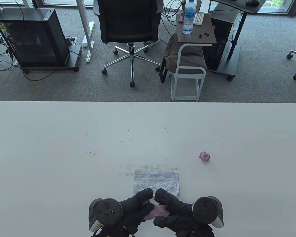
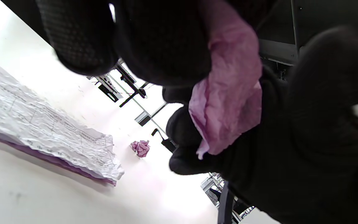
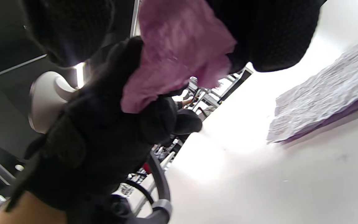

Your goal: Flatten crumpled invoices and stack

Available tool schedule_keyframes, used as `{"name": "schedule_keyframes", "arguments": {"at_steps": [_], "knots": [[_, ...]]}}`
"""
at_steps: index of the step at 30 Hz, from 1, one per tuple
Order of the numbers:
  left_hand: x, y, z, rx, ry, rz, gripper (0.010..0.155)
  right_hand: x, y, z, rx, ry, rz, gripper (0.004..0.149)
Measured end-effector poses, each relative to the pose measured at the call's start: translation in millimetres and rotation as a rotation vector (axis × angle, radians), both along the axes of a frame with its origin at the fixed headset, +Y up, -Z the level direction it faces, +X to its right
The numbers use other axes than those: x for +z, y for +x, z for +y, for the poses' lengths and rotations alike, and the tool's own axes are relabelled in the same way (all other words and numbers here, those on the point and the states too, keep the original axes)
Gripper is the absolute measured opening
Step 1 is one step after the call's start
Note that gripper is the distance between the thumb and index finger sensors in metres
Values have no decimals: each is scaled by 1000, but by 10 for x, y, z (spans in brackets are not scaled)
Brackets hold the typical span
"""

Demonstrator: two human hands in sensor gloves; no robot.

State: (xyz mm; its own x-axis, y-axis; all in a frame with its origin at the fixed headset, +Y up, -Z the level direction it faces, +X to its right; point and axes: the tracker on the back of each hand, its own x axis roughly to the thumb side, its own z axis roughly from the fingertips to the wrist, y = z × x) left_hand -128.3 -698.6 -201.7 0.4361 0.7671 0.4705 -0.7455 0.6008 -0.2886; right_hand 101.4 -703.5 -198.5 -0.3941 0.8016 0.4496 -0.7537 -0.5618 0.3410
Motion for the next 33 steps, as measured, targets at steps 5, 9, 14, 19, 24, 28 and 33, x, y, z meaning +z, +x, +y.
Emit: {"name": "schedule_keyframes", "arguments": {"at_steps": [5,9,14,19,24,28,33], "knots": [[-47,-15,-43,132,-144,-139,60,-32,88,27,-82,41,-128,40],[-84,-61,-57,172,-175,-140,61,-58,250,27,-206,-10,-185,40],[-101,-106,-82,145,-171,-47,56,-69,345,40,-238,-6,-234,41],[-107,-156,-76,113,-136,13,48,-83,303,7,-12,-6,-182,50],[-64,-41,-35,-66,-50,-47,47,-44,201,72,118,128,-104,89],[-41,64,-64,-72,-93,-111,47,0,37,56,136,138,-27,69],[-98,58,-186,143,-319,-323,57,-23,69,89,24,130,-133,41]]}}
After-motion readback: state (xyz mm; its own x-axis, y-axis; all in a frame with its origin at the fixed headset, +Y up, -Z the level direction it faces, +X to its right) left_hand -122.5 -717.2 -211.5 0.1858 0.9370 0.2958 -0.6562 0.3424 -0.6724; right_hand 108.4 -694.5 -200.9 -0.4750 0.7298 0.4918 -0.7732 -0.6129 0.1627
